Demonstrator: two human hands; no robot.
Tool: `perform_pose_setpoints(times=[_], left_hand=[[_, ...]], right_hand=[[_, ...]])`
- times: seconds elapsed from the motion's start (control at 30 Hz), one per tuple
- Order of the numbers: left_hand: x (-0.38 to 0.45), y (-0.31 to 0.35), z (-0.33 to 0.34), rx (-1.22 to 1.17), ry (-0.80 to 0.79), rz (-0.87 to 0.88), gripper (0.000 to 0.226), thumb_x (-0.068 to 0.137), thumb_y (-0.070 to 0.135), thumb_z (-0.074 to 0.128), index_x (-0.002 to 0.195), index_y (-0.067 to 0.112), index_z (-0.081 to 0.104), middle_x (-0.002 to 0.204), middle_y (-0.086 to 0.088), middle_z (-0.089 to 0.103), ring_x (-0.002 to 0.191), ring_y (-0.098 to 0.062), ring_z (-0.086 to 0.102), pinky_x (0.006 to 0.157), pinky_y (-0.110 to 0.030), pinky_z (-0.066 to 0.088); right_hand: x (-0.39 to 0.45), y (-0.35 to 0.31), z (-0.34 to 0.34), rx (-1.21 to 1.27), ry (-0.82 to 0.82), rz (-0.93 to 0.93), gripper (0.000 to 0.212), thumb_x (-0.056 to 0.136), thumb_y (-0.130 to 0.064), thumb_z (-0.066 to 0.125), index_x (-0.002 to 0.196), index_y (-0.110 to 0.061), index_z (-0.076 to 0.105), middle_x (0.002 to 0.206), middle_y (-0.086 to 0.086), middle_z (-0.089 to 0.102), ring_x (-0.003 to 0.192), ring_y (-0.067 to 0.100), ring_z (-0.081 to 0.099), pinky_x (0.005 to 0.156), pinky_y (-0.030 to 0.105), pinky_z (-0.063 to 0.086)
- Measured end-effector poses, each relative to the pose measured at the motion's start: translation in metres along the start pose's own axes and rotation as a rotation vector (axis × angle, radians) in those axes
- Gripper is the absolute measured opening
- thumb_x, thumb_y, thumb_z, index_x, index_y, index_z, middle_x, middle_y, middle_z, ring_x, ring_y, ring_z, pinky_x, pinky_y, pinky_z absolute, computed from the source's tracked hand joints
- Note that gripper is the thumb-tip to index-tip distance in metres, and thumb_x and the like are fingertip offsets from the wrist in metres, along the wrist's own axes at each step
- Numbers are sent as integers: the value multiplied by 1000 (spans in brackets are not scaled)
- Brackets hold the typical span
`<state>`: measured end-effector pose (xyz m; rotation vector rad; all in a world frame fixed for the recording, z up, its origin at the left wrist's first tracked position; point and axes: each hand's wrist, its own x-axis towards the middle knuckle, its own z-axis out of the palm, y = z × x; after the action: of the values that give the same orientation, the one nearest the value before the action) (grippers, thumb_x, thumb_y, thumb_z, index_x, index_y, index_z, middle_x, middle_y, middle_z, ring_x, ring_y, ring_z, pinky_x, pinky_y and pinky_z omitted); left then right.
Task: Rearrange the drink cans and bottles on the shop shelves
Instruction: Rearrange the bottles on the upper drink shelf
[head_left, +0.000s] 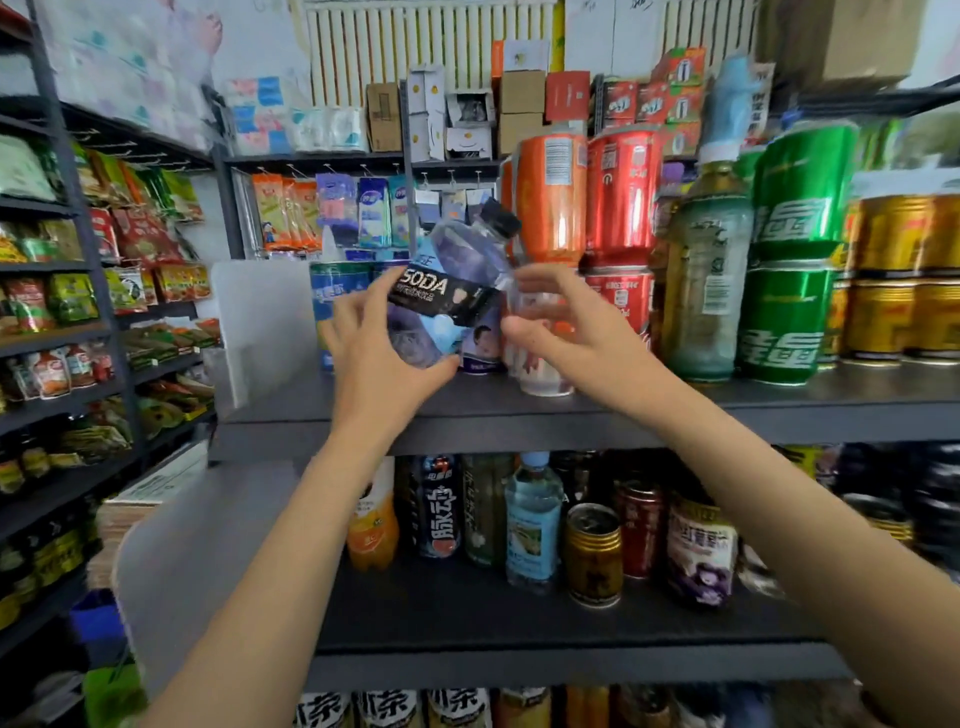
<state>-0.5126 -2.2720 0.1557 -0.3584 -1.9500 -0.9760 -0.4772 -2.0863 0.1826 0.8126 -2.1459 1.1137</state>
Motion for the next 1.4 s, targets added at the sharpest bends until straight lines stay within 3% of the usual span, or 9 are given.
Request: perform_pose_setpoints(times=[0.2, 0.33, 0.4, 0.5, 0.67, 0.83, 0.97, 1.23, 1.4], left_hand=[[-29, 118, 85, -20, -53, 429, 81, 59, 23, 79, 131, 32, 40, 117, -9, 39, 109, -21, 33, 91, -16, 20], [-65, 222, 173, -13, -133, 576, 82, 60, 29, 75, 133, 29, 37, 116, -7, 36, 105, -24, 33, 93, -26, 26], [-87, 278, 215, -51, -262, 567, 86, 65, 28, 79, 139, 32, 34, 121, -8, 37, 111, -25, 32, 96, -35, 31], [-119, 354, 270, -112, -522, 560, 85, 73, 40, 75, 144, 33, 28, 129, -6, 36, 121, -25, 30, 103, -37, 27], [-140, 440, 351, -180, -596, 479, 51, 88, 25, 61, 135, 21, 43, 128, -5, 41, 120, -23, 39, 101, -33, 32], [-146, 510, 429, -217, -686, 446, 40, 92, 17, 54, 131, 14, 46, 127, -7, 45, 116, -23, 47, 90, -25, 36], [-147, 548, 496, -236, -708, 474, 41, 92, 18, 54, 132, 13, 46, 128, -9, 47, 115, -26, 49, 88, -30, 38], [-152, 622, 625, -324, -819, 474, 35, 91, 17, 55, 125, 9, 52, 112, -4, 54, 105, -19, 52, 90, -33, 43], [-157, 668, 680, -307, -868, 459, 37, 92, 16, 54, 127, 9, 50, 121, -8, 54, 111, -22, 51, 92, -33, 43]], right_hand=[[-62, 15, -107, 326, 230, 114, 51, 81, -13, 65, 127, -2, 47, 112, 15, 65, 99, 19, 64, 87, 33, 54], [-141, 39, -223, 331, 387, 260, 19, 80, -7, 69, 97, -12, 64, 87, 3, 73, 83, 19, 68, 74, 36, 56], [-182, 54, -283, 325, 501, 325, 14, 79, -9, 72, 89, -16, 65, 82, -2, 74, 84, 19, 69, 77, 37, 56], [-236, 75, -370, 294, 638, 435, 30, 76, -19, 76, 101, -11, 61, 99, 11, 71, 88, 24, 68, 77, 37, 53], [-296, 96, -488, 259, 837, 490, 55, 79, -20, 73, 124, -5, 47, 99, 4, 62, 77, 12, 65, 56, 21, 47], [-324, 130, -570, 173, 933, 459, 50, 78, -22, 74, 115, -18, 41, 94, -10, 50, 81, -3, 54, 74, 18, 46], [-344, 172, -619, 71, 917, 505, 57, 74, -26, 78, 118, -17, 43, 103, 0, 59, 97, 15, 62, 92, 38, 50], [-359, 255, -743, -99, 1047, 514, 53, 77, -30, 76, 115, -22, 40, 114, 2, 52, 100, 16, 53, 81, 28, 41], [-362, 301, -808, -64, 1139, 506, 101, 60, -50, 81, 139, -12, 31, 135, 6, 46, 128, 27, 44, 106, 45, 39]])
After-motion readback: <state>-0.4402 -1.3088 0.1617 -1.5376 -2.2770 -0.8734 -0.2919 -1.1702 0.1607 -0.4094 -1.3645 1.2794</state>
